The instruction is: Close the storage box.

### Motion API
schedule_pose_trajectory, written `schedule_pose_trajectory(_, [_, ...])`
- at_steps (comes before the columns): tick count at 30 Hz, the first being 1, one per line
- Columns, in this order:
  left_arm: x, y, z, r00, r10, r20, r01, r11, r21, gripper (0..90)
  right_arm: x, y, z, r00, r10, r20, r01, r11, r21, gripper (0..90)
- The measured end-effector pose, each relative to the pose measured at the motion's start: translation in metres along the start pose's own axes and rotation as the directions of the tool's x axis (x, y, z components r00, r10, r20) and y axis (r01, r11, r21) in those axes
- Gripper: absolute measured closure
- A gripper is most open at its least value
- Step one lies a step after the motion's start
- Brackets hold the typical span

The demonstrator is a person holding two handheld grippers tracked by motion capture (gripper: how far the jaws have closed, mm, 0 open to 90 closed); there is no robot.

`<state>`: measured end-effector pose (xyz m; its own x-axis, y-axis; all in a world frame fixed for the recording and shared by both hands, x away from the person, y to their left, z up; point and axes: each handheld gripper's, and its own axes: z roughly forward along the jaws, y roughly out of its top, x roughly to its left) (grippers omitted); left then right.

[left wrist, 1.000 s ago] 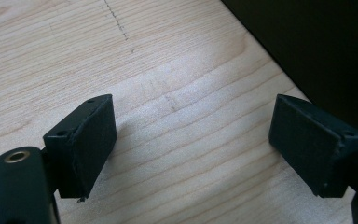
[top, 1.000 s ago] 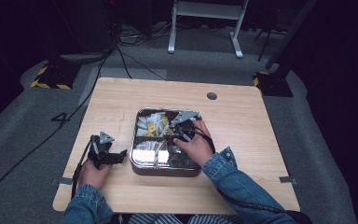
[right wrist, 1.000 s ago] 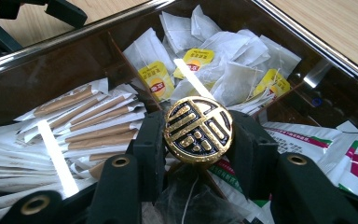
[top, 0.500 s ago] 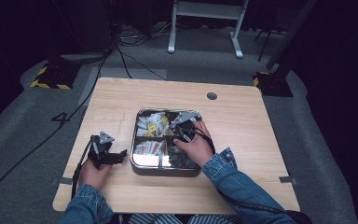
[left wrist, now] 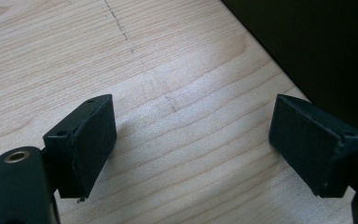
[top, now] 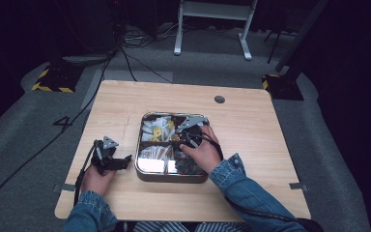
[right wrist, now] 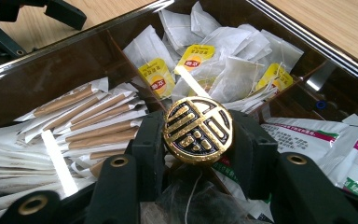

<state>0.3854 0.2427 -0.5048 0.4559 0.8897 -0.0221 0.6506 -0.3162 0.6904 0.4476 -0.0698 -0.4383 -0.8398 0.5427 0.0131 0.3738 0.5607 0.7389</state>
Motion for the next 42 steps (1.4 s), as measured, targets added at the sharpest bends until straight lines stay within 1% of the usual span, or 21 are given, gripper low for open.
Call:
schedule_pose_trajectory(2, [0.000, 0.000, 0.000, 1.0000, 0.001, 0.000, -0.001, 1.0000, 0.000, 15.3, -0.001, 0.000, 0.000, 1.0000, 0.007, -0.007, -0.007, 1.000, -0.003, 57.8])
schedule_pose_trajectory(4, [0.000, 0.000, 0.000, 1.0000, 0.000, 0.000, 0.000, 1.0000, 0.000, 15.3, -0.002, 0.000, -0.002, 0.9995, 0.026, -0.015, -0.027, 0.999, -0.033, 52.1])
schedule_pose_trajectory(8, [0.000, 0.000, 0.000, 1.0000, 0.000, 0.000, 0.000, 1.0000, 0.000, 15.3, -0.006, 0.004, -0.014, 0.9994, 0.031, -0.014, -0.032, 0.997, -0.071, 49.5])
schedule_pose_trajectory(10, [0.000, 0.000, 0.000, 1.0000, 0.000, 0.000, 0.000, 1.0000, 0.000, 15.3, -0.009, 0.006, -0.020, 0.9989, 0.042, -0.019, -0.044, 0.995, -0.088, 48.3])
schedule_pose_trajectory(16, [0.000, 0.000, 0.000, 1.0000, 0.002, -0.001, -0.002, 1.0000, 0.002, 15.3, -0.020, 0.006, -0.040, 0.9979, 0.062, -0.019, -0.064, 0.989, -0.134, 47.8])
schedule_pose_trajectory(20, [0.000, -0.001, -0.001, 1.0000, -0.006, -0.004, 0.006, 1.0000, 0.001, 15.3, -0.028, 0.005, -0.055, 0.9968, 0.077, -0.025, -0.080, 0.984, -0.159, 47.5])
schedule_pose_trajectory(23, [0.001, -0.002, -0.002, 1.0000, -0.003, -0.002, 0.003, 1.0000, 0.000, 15.3, -0.032, 0.003, -0.065, 0.9965, 0.079, -0.026, -0.082, 0.981, -0.175, 47.4])
schedule_pose_trajectory(24, [0.001, -0.002, -0.002, 1.0000, 0.001, 0.002, -0.001, 1.0000, 0.006, 15.3, -0.035, 0.001, -0.070, 0.9962, 0.084, -0.025, -0.087, 0.979, -0.183, 47.3])
schedule_pose_trajectory(29, [0.001, -0.002, -0.002, 1.0000, 0.000, 0.001, 0.000, 1.0000, 0.001, 15.2, -0.044, -0.008, -0.087, 0.9947, 0.100, -0.026, -0.103, 0.972, -0.211, 47.0])
schedule_pose_trajectory(34, [0.001, -0.002, -0.002, 1.0000, -0.001, 0.000, 0.001, 1.0000, 0.001, 15.2, -0.056, -0.021, -0.107, 0.9919, 0.126, -0.019, -0.127, 0.961, -0.244, 45.4])
schedule_pose_trajectory(38, [0.001, -0.002, -0.002, 1.0000, -0.002, 0.000, 0.002, 1.0000, 0.001, 15.2, -0.070, -0.039, -0.125, 0.9895, 0.144, 0.008, -0.137, 0.956, -0.261, 44.4])
schedule_pose_trajectory(42, [0.001, -0.002, -0.002, 1.0000, -0.002, -0.001, 0.002, 1.0000, 0.001, 15.2, -0.086, -0.057, -0.140, 0.9838, 0.177, 0.029, -0.162, 0.948, -0.275, 43.9])
